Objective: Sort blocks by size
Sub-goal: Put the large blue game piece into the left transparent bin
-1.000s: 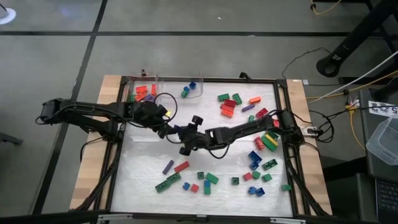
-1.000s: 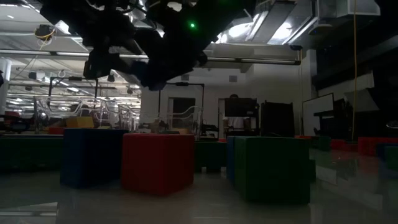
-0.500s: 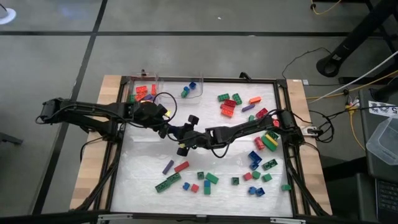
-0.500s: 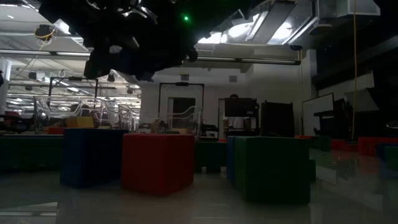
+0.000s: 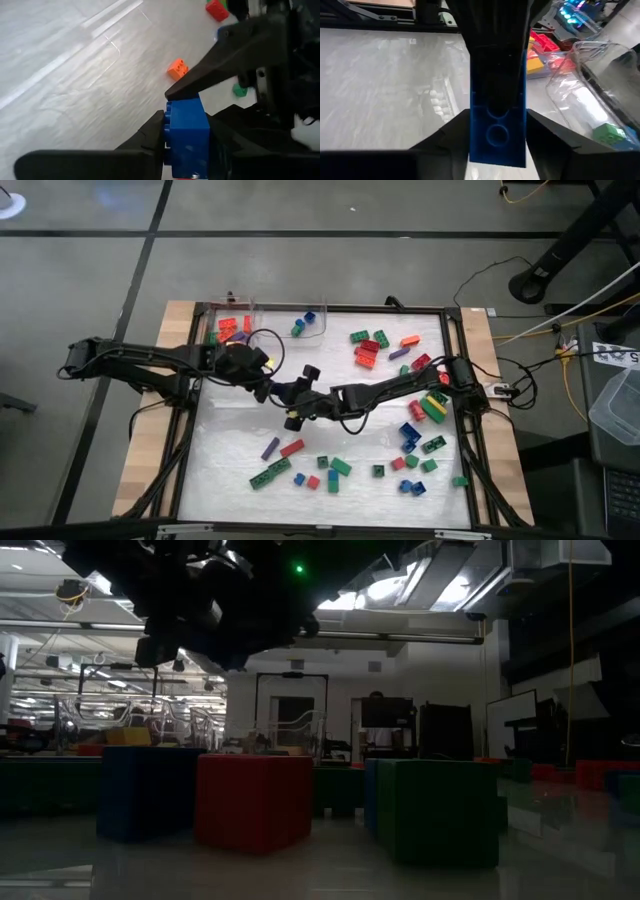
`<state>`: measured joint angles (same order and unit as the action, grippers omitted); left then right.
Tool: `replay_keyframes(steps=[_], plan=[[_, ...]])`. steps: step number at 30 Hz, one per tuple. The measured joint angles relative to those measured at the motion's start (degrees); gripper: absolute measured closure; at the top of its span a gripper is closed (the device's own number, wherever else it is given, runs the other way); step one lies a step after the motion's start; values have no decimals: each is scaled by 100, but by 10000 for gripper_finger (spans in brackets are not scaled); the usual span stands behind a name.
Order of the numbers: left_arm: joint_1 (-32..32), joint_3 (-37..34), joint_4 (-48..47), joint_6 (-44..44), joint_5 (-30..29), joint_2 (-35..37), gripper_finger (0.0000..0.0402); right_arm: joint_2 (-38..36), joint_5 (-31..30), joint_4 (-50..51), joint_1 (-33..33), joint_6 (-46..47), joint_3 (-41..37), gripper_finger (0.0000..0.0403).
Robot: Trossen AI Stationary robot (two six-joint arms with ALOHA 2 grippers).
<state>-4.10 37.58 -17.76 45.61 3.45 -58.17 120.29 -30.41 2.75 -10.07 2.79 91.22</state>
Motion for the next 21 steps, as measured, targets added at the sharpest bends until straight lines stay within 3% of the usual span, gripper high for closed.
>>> replay_keyframes(steps=[6, 10, 18, 21], plan=[[-75, 0, -209, -176, 4, 22, 324, -14, 39, 39, -39, 4, 0, 124], [-347, -2, -686, -446, -13, 240, 324, -182, 500, 362, -189, 0, 0, 89], [-1094, -2, -1476, -1315, -730, 1024, 323, -259, 2028, 1016, -696, -6, 4, 91], [-1377, -2, -1443, -1653, -1189, 1339, 324, -107, 2230, 1087, -803, -22, 7, 98]])
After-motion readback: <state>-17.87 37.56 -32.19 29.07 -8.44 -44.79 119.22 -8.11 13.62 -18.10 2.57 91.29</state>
